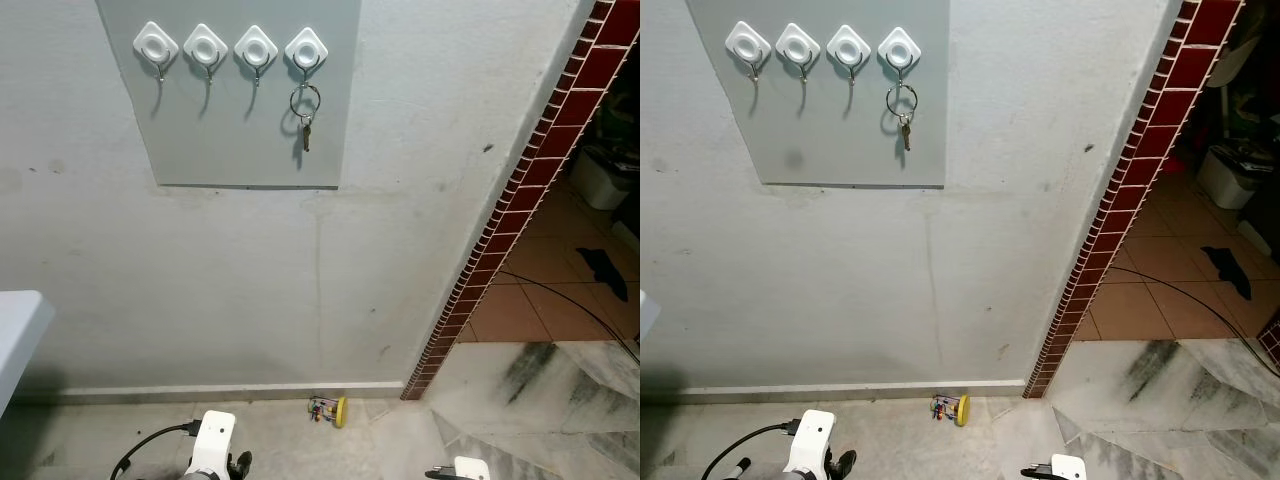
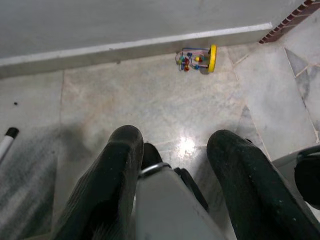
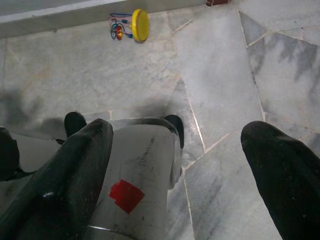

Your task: Hang keys on a hook

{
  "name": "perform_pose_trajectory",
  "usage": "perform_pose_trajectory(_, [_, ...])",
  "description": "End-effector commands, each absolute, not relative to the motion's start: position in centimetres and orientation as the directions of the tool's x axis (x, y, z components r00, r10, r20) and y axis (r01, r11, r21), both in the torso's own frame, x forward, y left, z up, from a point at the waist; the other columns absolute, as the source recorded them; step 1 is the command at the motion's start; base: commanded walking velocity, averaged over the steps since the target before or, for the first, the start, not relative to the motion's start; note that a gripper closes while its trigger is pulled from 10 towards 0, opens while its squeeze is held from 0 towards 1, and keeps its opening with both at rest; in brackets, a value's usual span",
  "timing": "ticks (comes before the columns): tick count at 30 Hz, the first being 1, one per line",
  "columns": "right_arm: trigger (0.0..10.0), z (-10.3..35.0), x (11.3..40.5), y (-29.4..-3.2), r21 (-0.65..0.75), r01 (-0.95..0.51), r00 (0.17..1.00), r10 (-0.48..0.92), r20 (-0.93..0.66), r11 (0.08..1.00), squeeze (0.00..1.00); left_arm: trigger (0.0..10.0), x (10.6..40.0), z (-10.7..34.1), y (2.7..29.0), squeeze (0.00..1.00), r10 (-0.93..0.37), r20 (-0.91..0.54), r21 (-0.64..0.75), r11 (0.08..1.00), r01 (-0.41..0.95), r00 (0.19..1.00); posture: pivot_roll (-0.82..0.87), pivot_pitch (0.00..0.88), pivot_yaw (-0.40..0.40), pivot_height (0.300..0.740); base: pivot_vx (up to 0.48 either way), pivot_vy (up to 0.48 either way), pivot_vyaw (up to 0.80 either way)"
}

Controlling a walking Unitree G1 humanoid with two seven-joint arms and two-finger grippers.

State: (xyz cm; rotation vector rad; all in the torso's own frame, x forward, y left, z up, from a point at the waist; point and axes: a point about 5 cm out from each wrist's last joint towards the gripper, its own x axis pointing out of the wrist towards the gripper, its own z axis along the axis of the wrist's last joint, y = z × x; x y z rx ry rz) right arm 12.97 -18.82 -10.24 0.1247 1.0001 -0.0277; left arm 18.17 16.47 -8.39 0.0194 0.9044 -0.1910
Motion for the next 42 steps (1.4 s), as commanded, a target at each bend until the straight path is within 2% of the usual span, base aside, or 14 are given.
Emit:
perform_pose_trajectory(1, [10.0,-10.3,12.9,-18.3,0.097,0.069,0.528,0.046,-0.848,0.993,0.00,10.0,18.2,-8.4,16.7,0.00,-0.151,-0.788,-0.060,0.984,0.170,0.597,-0.17,0.000,0.010,0.724,0.000,0.000,0.00])
perform_pose_trajectory(42, [10.0,-10.4,13.2,-17.5,0.087,-0.012,0.503,0.081,-0.861,0.996,0.00,10.0,17.8,-8.6,15.4,0.00,-0.207,-0.793,-0.100,0.972,0.213,0.573,-0.17,0.000,0.006,0.724,0.000,0.000,0.00])
